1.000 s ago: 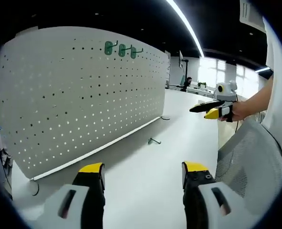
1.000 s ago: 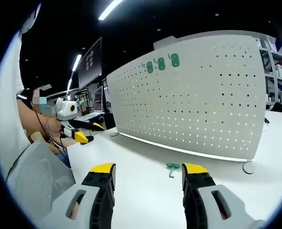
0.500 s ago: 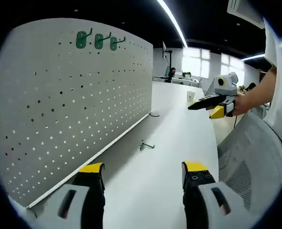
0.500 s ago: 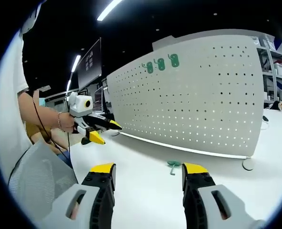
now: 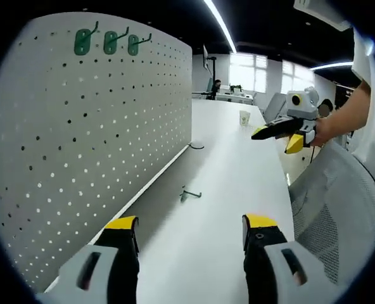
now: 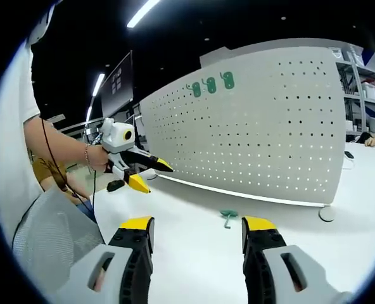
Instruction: Insert the hook assembly into the mounting plate slot until the hook locks in place.
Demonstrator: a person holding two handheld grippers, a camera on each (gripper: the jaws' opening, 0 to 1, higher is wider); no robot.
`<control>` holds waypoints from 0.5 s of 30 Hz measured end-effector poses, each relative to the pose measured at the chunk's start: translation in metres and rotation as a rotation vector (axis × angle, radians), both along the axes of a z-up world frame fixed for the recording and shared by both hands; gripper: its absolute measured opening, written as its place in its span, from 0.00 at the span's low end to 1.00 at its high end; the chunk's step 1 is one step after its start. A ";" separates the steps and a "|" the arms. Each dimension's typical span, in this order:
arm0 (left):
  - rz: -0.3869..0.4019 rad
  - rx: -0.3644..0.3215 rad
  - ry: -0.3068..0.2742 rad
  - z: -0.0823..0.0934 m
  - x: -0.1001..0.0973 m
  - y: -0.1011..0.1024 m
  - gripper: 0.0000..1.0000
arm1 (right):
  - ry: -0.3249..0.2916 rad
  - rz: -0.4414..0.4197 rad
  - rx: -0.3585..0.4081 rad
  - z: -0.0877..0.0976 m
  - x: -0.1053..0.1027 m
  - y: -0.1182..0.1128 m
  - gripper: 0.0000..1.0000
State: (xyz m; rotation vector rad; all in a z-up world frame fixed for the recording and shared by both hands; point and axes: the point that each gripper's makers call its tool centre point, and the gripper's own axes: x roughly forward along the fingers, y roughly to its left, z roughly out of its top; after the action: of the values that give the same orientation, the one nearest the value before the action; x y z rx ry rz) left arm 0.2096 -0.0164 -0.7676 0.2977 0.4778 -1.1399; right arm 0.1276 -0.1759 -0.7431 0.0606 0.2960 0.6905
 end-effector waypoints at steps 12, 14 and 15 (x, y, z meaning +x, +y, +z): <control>-0.089 0.068 0.016 -0.009 0.003 -0.027 0.68 | 0.014 -0.011 -0.001 -0.002 -0.004 -0.003 0.56; -0.111 0.079 0.018 -0.011 0.004 -0.033 0.69 | 0.016 -0.010 -0.005 -0.002 -0.005 -0.004 0.56; -0.119 0.085 0.017 -0.012 0.005 -0.034 0.69 | 0.018 -0.010 -0.006 -0.001 -0.006 -0.004 0.56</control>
State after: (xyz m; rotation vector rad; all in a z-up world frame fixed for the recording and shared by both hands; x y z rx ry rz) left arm 0.2143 -0.0508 -0.7792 0.3946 0.5301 -1.2404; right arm 0.1221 -0.1797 -0.7445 0.0624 0.3144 0.6794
